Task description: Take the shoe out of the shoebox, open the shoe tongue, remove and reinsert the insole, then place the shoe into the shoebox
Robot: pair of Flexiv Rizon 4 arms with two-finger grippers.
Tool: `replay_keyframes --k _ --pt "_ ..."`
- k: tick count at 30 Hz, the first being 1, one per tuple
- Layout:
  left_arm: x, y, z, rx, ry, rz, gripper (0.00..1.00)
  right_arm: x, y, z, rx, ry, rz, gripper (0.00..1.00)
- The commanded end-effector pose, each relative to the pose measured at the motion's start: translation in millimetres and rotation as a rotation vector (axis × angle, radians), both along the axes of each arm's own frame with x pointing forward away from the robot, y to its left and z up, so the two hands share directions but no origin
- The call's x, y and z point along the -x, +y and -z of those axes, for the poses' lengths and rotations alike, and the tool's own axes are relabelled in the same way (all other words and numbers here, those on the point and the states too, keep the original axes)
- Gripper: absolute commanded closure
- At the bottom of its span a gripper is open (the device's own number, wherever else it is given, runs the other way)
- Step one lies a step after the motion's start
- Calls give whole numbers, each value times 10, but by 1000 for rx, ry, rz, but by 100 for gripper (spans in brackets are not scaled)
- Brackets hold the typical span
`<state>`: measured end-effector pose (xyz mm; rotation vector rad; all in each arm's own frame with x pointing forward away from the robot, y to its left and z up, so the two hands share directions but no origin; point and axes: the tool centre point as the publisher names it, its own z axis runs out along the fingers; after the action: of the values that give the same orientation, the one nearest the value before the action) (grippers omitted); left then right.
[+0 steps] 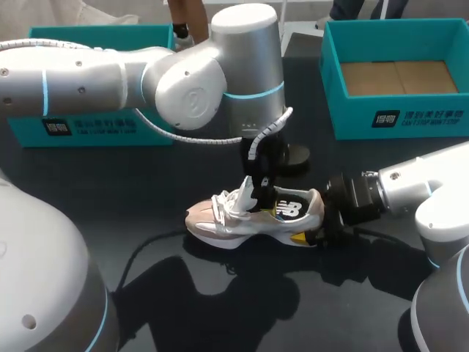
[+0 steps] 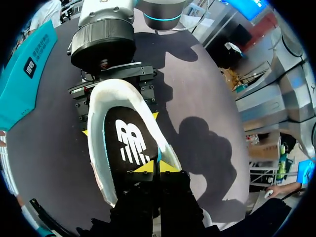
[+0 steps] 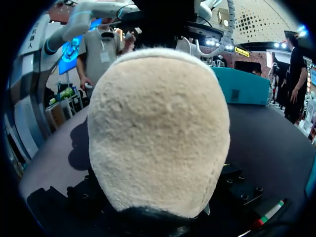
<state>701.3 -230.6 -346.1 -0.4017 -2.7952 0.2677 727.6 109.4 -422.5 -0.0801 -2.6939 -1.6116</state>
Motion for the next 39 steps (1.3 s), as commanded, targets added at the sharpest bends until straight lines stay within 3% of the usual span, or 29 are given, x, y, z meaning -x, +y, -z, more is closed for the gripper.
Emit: replay_keyframes --k 1,20,39 --pt "-60 -3 -75 -12 49 7 100 -3 4 4 4 0 1 100" --pt "9 -18 -454 14 188 12 100 -3 4 4 4 0 1 100" --pt "-61 204 -505 90 194 -92 100 -3 4 4 4 0 1 100"
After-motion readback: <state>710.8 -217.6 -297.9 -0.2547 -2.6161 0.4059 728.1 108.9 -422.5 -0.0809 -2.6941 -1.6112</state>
